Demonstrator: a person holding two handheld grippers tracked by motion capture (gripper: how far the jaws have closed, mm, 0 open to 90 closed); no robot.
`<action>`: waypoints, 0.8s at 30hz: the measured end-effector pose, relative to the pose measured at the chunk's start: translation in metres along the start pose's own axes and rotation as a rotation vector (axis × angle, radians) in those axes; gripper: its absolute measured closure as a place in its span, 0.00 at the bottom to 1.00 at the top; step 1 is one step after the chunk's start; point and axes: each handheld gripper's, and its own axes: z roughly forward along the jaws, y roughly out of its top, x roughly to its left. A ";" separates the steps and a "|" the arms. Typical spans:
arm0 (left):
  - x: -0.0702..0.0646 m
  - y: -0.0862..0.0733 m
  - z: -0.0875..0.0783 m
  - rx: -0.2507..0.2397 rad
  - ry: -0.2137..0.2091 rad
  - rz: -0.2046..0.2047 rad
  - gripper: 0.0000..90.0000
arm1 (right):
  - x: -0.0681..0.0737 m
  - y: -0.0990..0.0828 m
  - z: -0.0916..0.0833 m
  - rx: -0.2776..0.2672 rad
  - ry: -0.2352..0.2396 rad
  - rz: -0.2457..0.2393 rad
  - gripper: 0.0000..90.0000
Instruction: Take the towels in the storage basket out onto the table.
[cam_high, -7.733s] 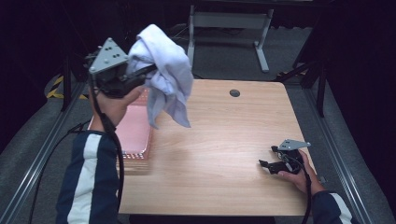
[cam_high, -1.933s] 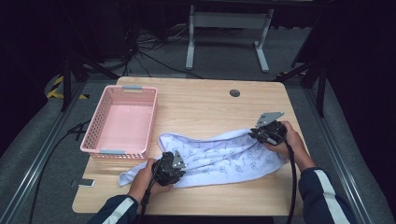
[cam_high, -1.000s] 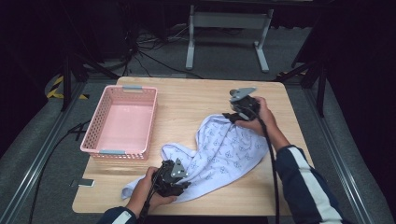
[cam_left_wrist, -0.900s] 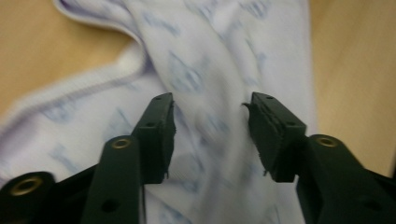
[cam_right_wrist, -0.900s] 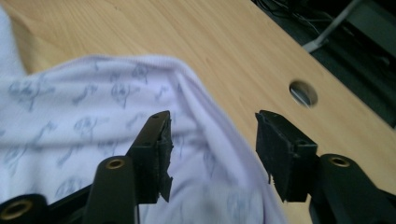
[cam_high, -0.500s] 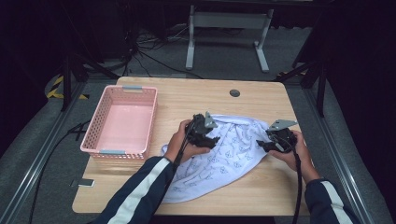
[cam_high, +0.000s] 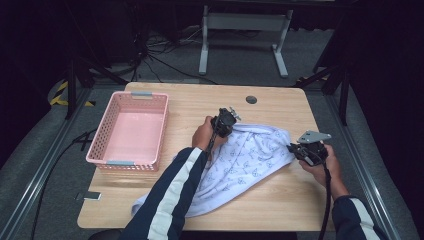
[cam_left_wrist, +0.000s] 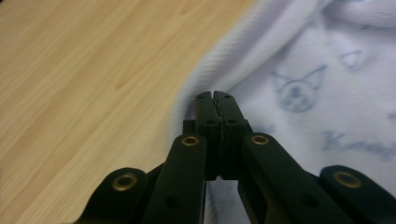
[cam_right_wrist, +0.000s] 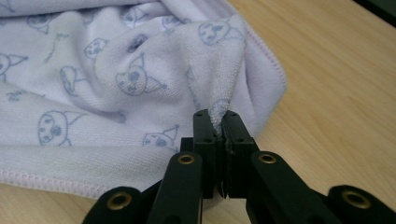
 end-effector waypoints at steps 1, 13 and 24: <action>0.004 -0.002 -0.004 -0.001 0.014 -0.019 1.00 | -0.003 0.000 -0.003 -0.006 -0.013 0.005 0.96; 0.008 0.005 -0.015 -0.096 -0.109 -0.006 0.77 | -0.020 -0.007 -0.009 -0.010 -0.008 0.080 0.95; -0.003 0.015 0.023 0.009 -0.088 -0.003 0.87 | -0.018 -0.012 -0.008 0.014 0.008 0.069 0.95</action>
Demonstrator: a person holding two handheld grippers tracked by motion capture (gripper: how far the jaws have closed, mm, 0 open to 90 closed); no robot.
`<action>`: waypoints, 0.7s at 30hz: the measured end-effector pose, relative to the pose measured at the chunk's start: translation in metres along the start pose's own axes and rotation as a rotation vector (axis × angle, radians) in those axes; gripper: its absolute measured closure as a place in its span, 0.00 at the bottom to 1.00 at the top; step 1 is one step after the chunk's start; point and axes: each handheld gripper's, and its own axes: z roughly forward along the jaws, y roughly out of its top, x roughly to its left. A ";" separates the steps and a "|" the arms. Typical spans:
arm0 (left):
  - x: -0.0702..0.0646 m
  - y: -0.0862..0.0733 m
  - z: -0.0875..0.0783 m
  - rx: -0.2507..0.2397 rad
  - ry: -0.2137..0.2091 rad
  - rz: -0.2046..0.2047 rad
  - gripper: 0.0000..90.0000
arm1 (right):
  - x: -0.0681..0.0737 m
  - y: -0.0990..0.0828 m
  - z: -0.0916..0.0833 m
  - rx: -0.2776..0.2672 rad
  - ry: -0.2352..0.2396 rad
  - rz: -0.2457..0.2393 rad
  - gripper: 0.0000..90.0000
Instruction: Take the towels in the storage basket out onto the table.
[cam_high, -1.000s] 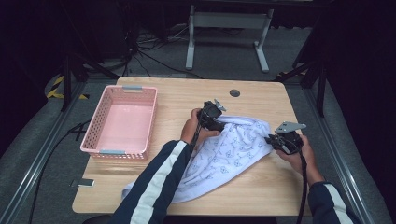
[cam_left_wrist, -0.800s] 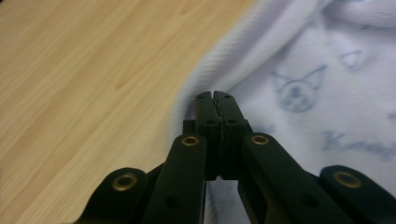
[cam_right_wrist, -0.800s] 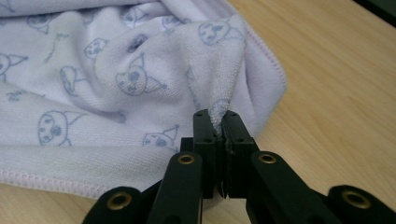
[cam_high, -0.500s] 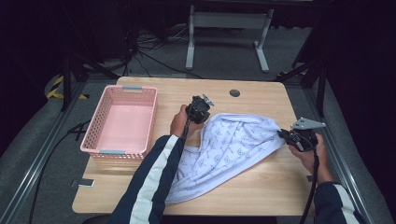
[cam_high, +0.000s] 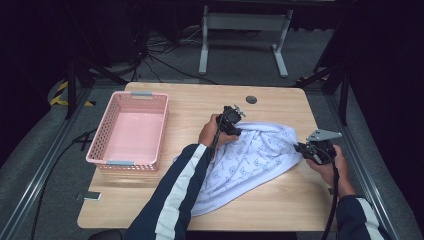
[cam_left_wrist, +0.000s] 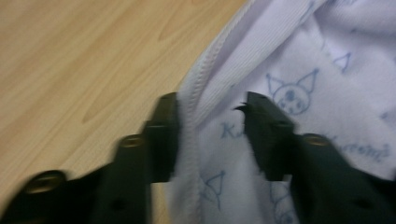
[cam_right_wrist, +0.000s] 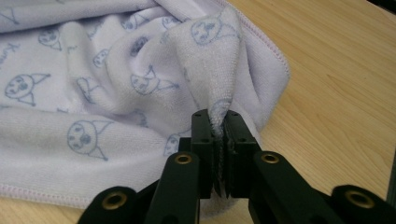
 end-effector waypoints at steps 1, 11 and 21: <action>0.006 -0.003 -0.003 -0.019 -0.027 -0.016 0.98 | 0.000 -0.001 -0.001 0.004 -0.008 -0.009 0.96; 0.028 -0.017 -0.030 -0.136 -0.073 -0.073 0.82 | -0.001 -0.001 -0.008 -0.019 0.013 -0.003 0.96; -0.002 0.006 0.012 -0.013 -0.055 0.022 0.59 | 0.006 -0.001 0.000 0.005 0.022 -0.030 0.95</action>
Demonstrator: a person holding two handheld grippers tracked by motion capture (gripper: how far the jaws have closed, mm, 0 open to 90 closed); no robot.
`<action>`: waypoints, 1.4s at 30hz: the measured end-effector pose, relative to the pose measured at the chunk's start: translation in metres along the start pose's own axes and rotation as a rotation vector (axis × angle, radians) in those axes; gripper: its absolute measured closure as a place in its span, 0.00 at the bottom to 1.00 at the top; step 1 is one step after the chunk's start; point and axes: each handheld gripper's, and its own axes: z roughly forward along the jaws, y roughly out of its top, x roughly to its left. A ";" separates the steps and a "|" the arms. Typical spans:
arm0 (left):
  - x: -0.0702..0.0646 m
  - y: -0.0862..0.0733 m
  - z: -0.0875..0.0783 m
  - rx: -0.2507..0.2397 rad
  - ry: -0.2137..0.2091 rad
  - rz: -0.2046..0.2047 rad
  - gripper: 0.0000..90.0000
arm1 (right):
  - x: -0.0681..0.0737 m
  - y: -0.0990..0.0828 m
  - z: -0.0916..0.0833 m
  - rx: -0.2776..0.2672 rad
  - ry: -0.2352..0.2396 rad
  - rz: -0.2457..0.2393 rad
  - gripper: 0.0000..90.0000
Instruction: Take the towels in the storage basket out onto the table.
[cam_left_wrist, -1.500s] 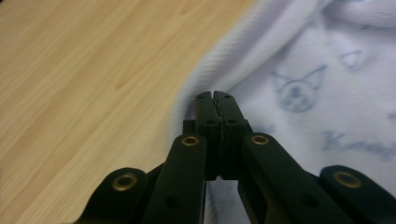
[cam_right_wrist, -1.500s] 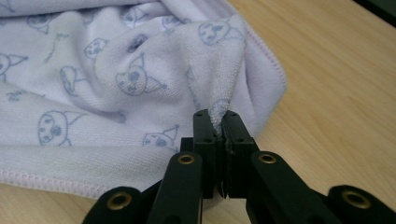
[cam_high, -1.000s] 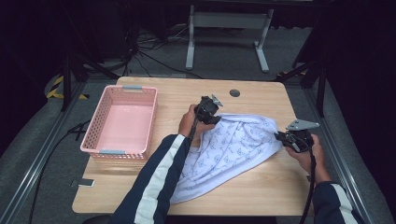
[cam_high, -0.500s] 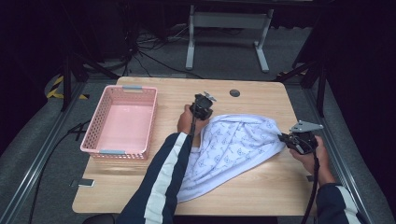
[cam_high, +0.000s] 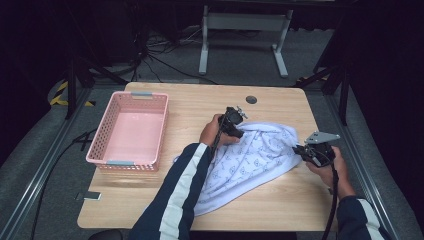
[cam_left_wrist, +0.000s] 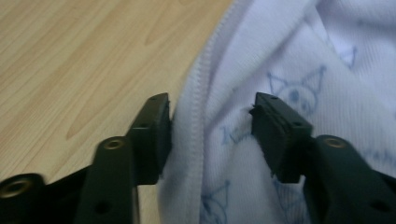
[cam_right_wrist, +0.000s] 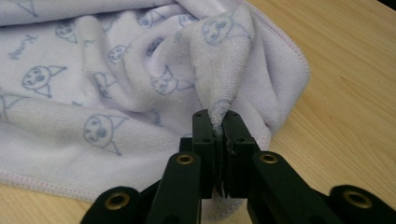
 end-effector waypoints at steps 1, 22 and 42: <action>0.002 0.000 0.000 0.004 -0.001 -0.015 0.70 | -0.001 -0.001 0.000 -0.003 0.001 0.001 0.95; 0.031 -0.050 -0.043 0.080 0.185 -0.250 0.83 | 0.012 -0.013 -0.006 0.164 0.144 -0.024 0.74; -0.065 -0.148 -0.165 0.020 0.020 0.073 0.53 | -0.030 0.041 0.061 0.046 0.205 0.224 0.41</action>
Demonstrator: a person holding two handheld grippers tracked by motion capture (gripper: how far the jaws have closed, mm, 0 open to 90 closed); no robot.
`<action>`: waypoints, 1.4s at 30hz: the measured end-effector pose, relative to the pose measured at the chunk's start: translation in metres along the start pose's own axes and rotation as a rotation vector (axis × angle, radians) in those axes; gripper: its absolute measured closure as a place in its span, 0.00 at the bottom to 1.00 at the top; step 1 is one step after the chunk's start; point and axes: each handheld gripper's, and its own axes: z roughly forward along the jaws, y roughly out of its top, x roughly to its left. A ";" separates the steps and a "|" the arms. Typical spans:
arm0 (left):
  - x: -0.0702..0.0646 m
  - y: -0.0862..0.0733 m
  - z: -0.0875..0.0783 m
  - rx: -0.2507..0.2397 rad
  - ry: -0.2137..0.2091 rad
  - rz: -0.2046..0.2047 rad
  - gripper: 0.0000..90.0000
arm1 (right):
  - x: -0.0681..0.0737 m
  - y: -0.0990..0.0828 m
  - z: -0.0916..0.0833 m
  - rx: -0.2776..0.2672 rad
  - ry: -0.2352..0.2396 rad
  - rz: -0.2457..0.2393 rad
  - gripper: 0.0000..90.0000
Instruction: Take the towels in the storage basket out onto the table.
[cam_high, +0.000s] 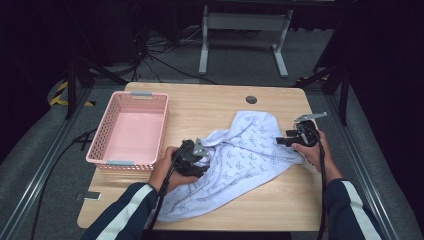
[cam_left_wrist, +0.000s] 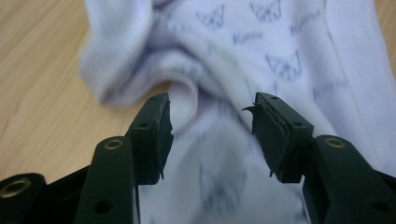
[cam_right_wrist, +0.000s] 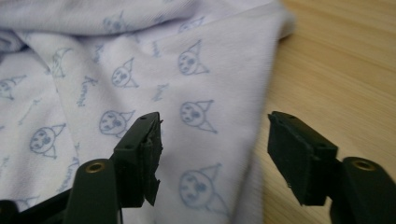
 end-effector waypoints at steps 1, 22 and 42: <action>-0.002 -0.007 -0.002 0.022 0.000 -0.008 0.54 | 0.002 0.003 0.005 0.010 0.030 -0.012 0.41; -0.064 -0.036 0.008 0.045 -0.203 -0.016 0.75 | 0.140 0.060 0.005 -0.024 0.084 -0.500 0.90; -0.051 -0.012 -0.009 -0.120 -0.155 0.070 0.59 | 0.146 0.023 -0.035 -0.077 0.207 -0.439 0.56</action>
